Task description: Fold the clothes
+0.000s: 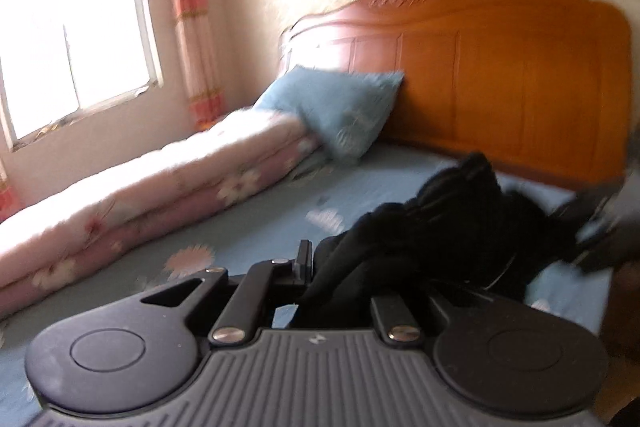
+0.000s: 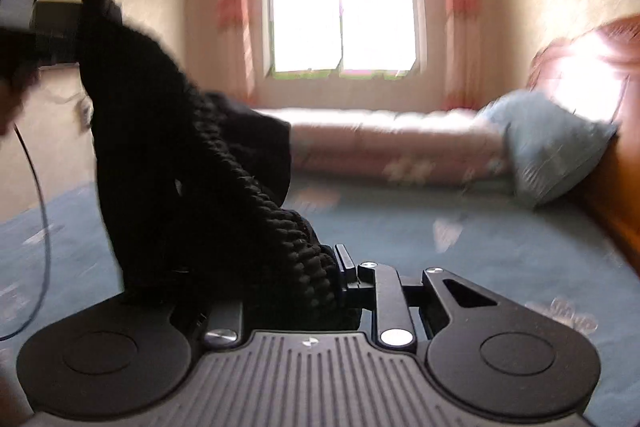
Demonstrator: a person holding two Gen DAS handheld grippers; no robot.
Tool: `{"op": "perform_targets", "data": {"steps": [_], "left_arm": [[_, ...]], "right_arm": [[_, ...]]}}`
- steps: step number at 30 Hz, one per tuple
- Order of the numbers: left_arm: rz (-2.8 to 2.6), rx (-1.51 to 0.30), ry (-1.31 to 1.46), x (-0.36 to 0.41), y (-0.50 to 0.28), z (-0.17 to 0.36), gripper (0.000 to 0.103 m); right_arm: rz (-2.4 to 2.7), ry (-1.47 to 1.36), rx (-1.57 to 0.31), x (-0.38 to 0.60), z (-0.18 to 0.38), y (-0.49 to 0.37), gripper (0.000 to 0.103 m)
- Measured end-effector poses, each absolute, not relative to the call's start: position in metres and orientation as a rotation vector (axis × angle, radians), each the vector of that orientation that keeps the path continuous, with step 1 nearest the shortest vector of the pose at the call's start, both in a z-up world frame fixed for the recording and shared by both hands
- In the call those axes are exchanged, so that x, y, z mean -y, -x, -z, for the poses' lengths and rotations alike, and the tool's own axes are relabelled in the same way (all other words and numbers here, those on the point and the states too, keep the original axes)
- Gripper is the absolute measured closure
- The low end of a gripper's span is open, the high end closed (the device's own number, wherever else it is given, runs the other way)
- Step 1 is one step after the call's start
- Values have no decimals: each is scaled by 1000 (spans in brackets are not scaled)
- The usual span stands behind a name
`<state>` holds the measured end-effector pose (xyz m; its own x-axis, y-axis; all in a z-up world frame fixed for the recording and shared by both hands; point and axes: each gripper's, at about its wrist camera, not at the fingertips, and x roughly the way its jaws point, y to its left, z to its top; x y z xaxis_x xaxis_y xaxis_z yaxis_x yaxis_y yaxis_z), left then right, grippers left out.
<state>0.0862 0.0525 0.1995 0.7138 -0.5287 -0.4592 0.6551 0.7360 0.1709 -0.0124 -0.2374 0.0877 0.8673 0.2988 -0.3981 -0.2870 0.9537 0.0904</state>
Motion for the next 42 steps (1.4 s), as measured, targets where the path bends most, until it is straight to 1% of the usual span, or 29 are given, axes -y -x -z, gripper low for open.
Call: {"op": "perform_targets", "data": {"steps": [5, 7, 9, 14, 15, 17, 23, 26, 29, 30, 34, 36, 38, 42], "left_arm": [[648, -427, -313, -67, -93, -182, 97], [642, -398, -309, -71, -92, -186, 97], [646, -361, -294, -76, -91, -197, 97], [646, -201, -293, -86, -81, -242, 94], [643, -165, -292, -89, -78, -253, 92], [634, -91, -287, -95, -70, -277, 92], [566, 77, -303, -122, -46, -349, 92], [507, 97, -312, -140, -45, -386, 92], [430, 59, -303, -160, -55, -420, 92], [398, 43, -310, -166, -60, -432, 90], [253, 20, -343, -186, -71, -477, 90], [186, 27, -344, -192, -74, -500, 90], [111, 48, -345, -193, -75, -521, 90], [-7, 153, -314, -196, -64, -557, 90]], "right_arm": [[-409, -11, -634, 222, -135, 11, 76], [-432, 5, -695, 210, -152, 13, 76], [-461, 6, -709, 199, -171, 23, 78], [-465, 3, -641, 180, -227, 54, 79], [-476, -17, -635, 177, -237, 59, 79], [-506, -72, -629, 172, -254, 69, 80], [-597, -69, -513, 143, -292, 84, 80], [-652, -31, -444, 125, -315, 82, 80], [-689, -17, -400, 112, -348, 63, 80], [-694, -16, -386, 107, -360, 56, 80], [-731, 5, -332, 82, -416, 33, 81], [-740, 63, -291, 62, -446, 28, 81], [-737, 99, -257, 45, -476, 24, 82], [-668, 136, -160, 25, -529, 18, 82]]}}
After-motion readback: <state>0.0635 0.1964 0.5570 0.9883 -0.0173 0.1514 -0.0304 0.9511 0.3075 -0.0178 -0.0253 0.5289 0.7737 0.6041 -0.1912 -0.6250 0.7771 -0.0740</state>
